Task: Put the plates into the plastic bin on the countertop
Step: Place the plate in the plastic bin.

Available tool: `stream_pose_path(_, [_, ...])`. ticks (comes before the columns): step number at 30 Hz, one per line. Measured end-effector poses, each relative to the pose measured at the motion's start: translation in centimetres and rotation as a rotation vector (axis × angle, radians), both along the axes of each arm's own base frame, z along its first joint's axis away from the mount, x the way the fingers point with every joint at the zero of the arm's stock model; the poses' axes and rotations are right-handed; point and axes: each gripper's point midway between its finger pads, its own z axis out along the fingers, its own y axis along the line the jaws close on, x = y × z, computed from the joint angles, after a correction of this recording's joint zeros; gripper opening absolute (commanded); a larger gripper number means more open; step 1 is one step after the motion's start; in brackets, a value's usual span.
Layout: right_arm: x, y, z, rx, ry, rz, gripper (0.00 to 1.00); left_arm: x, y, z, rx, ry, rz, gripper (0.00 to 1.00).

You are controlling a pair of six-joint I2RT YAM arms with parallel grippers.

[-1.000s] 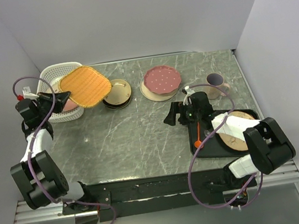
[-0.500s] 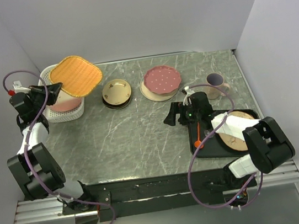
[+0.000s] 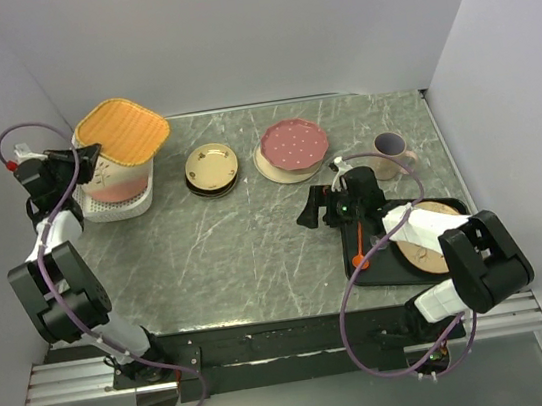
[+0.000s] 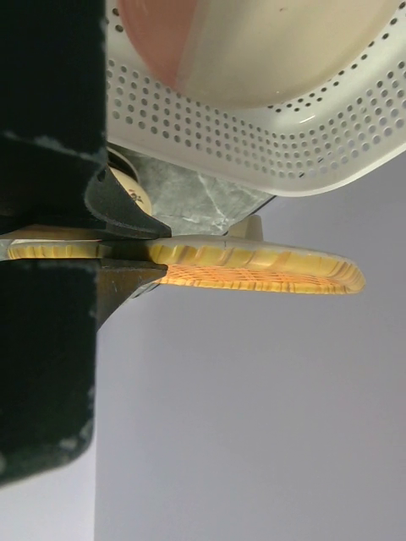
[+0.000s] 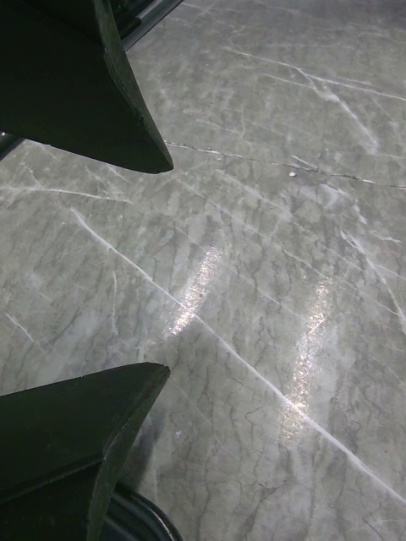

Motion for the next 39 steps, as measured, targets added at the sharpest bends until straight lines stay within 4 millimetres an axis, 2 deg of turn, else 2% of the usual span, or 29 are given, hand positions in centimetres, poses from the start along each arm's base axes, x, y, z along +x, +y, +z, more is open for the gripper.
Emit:
stream_pose_path(11, [0.0,0.0,0.0,0.0,0.0,0.0,1.0,1.6,2.2,-0.7,-0.004,0.024,0.06,0.01])
stream_pose_path(19, [-0.1,0.0,-0.4,-0.002,0.012,0.002,1.0,2.7,4.0,-0.1,0.003,0.022,0.103,0.01])
stream_pose_path(28, [-0.1,0.0,-0.8,-0.005,0.024,0.003,1.0,2.7,4.7,-0.8,0.001,0.047,0.133,0.01])
stream_pose_path(34, [-0.1,0.1,-0.7,-0.002,0.022,0.003,1.0,2.9,5.2,-2.0,-0.005,0.07,0.151,0.01])
stream_pose_path(39, [-0.1,0.1,-1.0,-0.003,0.03,0.005,1.0,3.0,5.7,-4.0,-0.013,0.112,0.166,0.01])
